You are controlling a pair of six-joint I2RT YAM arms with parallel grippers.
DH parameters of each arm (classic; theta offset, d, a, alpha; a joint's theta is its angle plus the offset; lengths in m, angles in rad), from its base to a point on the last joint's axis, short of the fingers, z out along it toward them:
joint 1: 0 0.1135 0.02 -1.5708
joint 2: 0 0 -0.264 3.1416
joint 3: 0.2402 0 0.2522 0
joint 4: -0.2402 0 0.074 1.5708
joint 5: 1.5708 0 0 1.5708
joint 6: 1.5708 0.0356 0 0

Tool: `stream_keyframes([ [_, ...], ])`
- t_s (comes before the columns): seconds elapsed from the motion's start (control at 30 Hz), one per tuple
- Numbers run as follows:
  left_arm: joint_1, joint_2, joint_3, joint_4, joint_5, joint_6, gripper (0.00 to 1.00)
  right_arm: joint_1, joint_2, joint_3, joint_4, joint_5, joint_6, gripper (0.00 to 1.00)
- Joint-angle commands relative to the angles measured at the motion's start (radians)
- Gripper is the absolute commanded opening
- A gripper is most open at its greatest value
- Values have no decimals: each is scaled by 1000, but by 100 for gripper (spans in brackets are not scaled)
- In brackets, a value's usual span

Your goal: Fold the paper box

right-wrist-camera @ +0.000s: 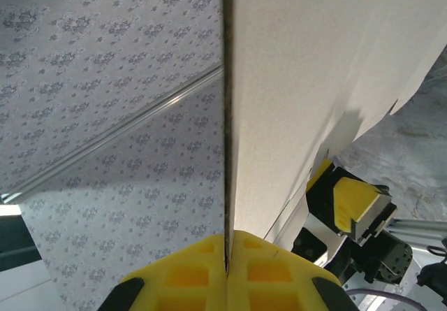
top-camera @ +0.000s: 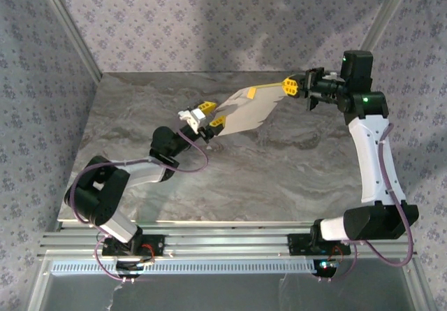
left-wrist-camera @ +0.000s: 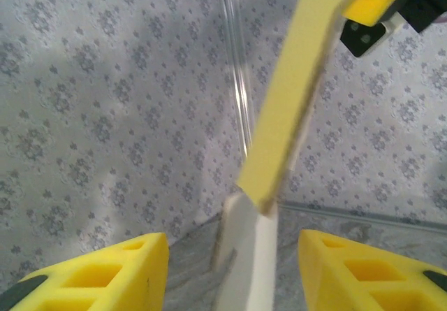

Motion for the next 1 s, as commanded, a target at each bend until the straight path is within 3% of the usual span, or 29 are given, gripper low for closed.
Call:
stream_keyframes([
  [0.0,-1,11,45,63,-12,10,51,-10,-30,17,-21,-40,-23,0],
  [0.27,-23,24,63,20,-6,20,42,-14,-40,-2,10,-40,6,0],
  [0.57,-51,20,61,10,-64,22,23,-12,-42,-2,22,-15,19,0],
  [0.73,-86,16,65,-5,-134,35,13,-5,-46,-29,31,2,25,0],
  [0.83,-115,18,67,-4,-200,44,0,-5,-50,-40,33,21,32,0],
  [0.97,-151,17,65,-22,-349,56,0,-6,-45,-37,35,67,43,0],
])
